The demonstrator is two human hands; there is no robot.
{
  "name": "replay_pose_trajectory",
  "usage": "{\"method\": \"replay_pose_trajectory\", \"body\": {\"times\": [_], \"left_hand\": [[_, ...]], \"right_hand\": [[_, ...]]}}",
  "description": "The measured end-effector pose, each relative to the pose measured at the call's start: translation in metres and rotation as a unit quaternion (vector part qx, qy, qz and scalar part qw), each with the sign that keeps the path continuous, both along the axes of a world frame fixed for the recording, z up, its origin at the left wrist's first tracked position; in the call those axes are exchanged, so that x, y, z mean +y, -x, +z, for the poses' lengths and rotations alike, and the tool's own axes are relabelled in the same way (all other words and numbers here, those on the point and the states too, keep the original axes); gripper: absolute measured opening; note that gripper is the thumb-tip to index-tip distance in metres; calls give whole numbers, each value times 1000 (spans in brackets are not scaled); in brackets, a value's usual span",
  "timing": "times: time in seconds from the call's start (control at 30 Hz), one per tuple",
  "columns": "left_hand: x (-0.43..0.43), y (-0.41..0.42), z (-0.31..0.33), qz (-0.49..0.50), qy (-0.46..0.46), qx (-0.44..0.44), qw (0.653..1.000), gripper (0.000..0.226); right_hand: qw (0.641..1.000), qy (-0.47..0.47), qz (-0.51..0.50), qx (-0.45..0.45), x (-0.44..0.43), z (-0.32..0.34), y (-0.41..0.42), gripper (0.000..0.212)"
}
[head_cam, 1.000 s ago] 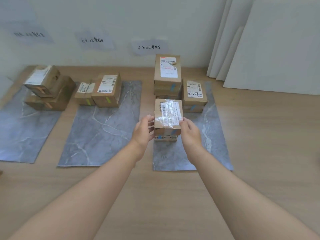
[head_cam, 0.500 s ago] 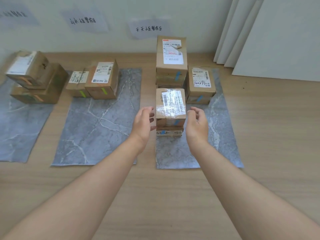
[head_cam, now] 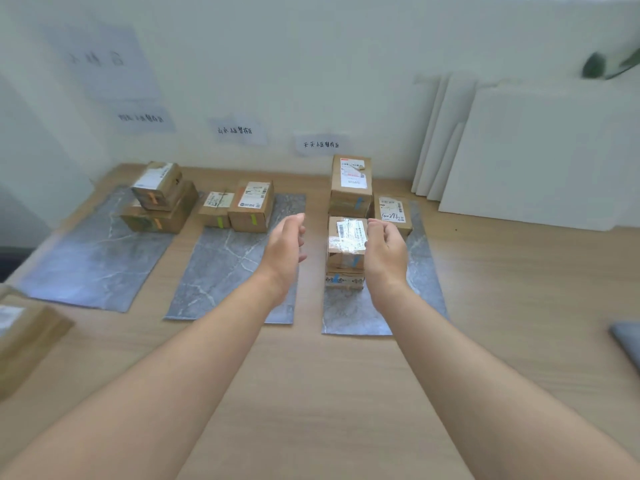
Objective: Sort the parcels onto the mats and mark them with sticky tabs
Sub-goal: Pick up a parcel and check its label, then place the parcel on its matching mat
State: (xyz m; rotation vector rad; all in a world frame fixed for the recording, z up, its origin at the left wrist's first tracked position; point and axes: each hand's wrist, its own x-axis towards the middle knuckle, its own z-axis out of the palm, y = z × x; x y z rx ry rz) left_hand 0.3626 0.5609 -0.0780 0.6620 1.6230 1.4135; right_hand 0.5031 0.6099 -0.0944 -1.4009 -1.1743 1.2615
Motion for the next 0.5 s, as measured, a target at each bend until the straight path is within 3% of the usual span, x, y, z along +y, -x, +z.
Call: {"method": "replay_pose_trajectory", "body": {"times": [0.2, 0.5], "left_hand": [[-84, 17, 39, 18, -35, 10, 999, 33], [-229, 68, 87, -49, -60, 35, 996, 42]], "right_hand": [[999, -45, 18, 11, -76, 47, 15, 23], [996, -88, -5, 12, -230, 97, 65, 20]]}}
